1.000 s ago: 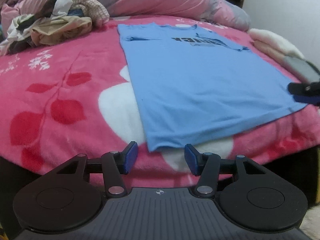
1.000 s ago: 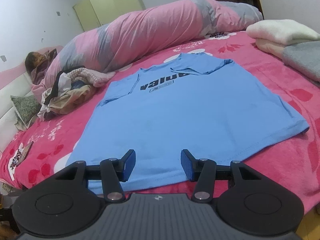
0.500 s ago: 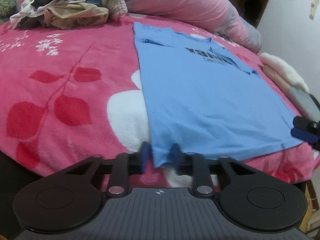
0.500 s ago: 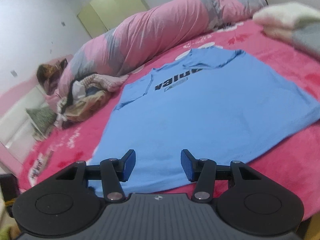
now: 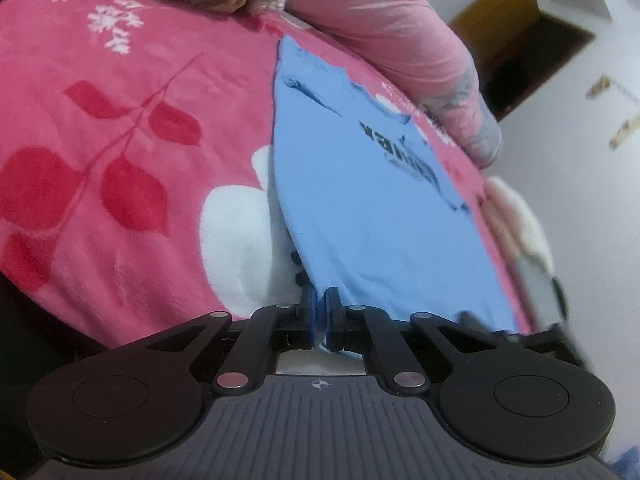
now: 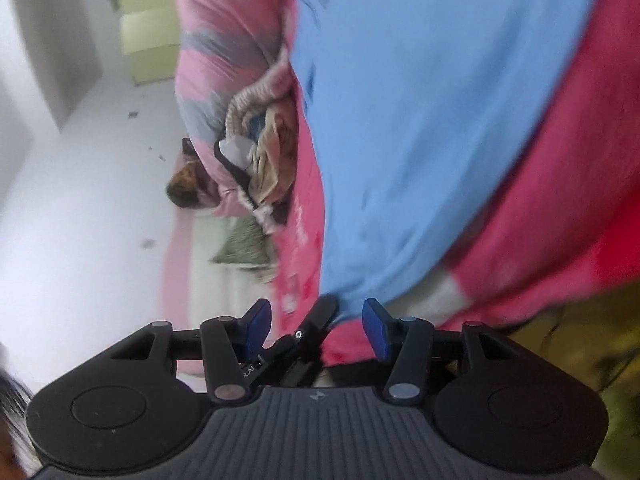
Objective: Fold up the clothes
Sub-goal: 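Close both tools on the T-shirt hem edge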
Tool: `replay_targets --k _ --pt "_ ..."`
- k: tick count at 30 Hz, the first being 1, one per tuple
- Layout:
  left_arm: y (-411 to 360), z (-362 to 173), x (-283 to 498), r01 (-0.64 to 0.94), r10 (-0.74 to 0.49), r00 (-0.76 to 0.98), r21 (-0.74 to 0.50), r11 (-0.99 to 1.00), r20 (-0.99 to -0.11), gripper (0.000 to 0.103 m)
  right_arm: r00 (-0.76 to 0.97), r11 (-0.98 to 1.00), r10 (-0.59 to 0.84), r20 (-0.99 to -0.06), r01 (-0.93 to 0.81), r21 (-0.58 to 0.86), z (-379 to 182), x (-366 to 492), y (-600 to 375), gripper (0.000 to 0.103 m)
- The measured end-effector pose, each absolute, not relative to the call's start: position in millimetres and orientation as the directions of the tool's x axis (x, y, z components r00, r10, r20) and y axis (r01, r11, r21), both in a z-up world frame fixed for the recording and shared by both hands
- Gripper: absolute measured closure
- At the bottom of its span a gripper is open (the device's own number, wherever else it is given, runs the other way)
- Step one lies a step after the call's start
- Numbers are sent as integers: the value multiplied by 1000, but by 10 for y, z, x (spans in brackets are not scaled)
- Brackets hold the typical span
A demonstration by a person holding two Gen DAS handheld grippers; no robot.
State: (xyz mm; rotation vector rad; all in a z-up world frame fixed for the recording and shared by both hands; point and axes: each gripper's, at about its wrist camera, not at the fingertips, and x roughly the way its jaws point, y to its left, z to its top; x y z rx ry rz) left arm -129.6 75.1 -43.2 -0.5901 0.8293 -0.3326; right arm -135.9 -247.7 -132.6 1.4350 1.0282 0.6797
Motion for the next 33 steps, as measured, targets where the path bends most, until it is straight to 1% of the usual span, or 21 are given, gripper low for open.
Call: replay_targets --k 3,6,8,10,12,13,14,17,18,21,24,27,33 --pt "793 -417 -1292 45 -512 644 -641 766 -568 101 431 -2 894 -120 271 963 -1499 -1323 -2273 49" --pt "828 -408 -1284 47 -536 642 -669 742 -548 101 427 -45 898 -108 334 942 -1639 -1315 -2119 49" --pt "850 -403 -1278 53 -552 638 -684 727 -537 101 449 -79 888 -101 364 928 -1714 -1311 -2072 50" --pt "879 -409 -1282 60 -565 634 -695 716 -528 101 493 -112 865 -90 365 924 -1742 -1302 -2069 53" --pt "910 -417 -1293 65 -574 633 -704 707 -518 101 531 -133 843 -83 356 925 -1745 -1292 -2085 59" --pt "930 -428 -1298 70 -583 633 -713 698 -509 101 545 -133 834 -87 353 926 -1742 -1288 -2086 64" --pt "952 -440 -1302 74 -592 633 -721 688 -499 101 554 -124 827 -99 351 928 -1737 -1289 -2084 75" --pt "1037 -497 -1290 78 -621 631 -759 647 -465 100 571 -107 812 -118 345 932 -1713 -1298 -2075 93" --pt "1060 -517 -1280 74 -629 629 -770 633 -457 100 578 -102 807 -121 338 936 -1695 -1295 -2068 95" --pt "1120 -603 -1200 48 -655 614 -808 588 -440 97 592 -88 798 -117 305 948 -1628 -1251 -2040 98" --pt "1174 -741 -1073 -7 -695 586 -861 509 -416 94 595 -89 796 -112 298 950 -1599 -1211 -2033 98" --pt "1208 -893 -950 -63 -732 561 -901 429 -387 85 592 -99 799 -106 303 948 -1597 -1187 -2025 98" --pt "1170 -1047 -796 -115 -758 533 -920 375 -376 82 586 -114 805 -93 306 945 -1627 -1191 -2074 98"
